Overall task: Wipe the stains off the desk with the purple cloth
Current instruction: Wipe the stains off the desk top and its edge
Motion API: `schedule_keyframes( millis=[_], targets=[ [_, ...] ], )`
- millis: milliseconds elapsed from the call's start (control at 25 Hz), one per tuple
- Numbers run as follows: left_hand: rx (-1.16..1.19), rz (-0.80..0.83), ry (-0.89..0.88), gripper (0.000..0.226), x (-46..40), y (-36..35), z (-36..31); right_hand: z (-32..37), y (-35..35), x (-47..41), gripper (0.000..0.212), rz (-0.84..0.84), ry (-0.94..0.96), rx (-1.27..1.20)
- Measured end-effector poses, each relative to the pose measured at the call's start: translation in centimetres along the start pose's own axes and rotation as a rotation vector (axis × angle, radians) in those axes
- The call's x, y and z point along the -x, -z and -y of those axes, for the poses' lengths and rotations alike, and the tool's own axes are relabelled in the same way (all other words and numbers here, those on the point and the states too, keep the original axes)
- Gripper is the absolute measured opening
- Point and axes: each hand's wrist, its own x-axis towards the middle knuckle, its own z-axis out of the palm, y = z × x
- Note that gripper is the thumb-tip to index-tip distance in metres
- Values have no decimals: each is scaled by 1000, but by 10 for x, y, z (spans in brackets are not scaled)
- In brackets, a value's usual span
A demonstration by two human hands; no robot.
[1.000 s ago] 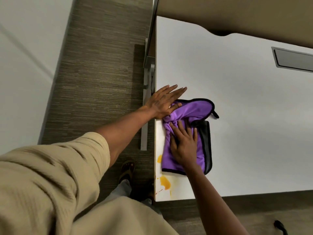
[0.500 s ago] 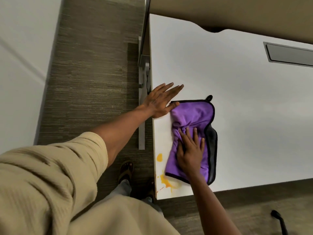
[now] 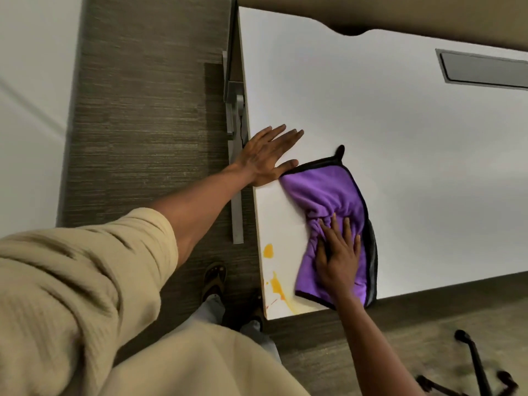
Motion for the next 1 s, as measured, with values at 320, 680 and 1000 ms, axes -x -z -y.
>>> schedule_keyframes(
  millis=[320,680,1000],
  targets=[
    [-48,14,9,76,3,3,-2,-53,22,58,52,7,167,12],
    [-84,61,3,75,4,4,-3,-37,5,118,53,49,138,-34],
    [-38,83,-274,69,12,-1,-32,-35,2,106,52,-65,-162,-150]
  ],
)
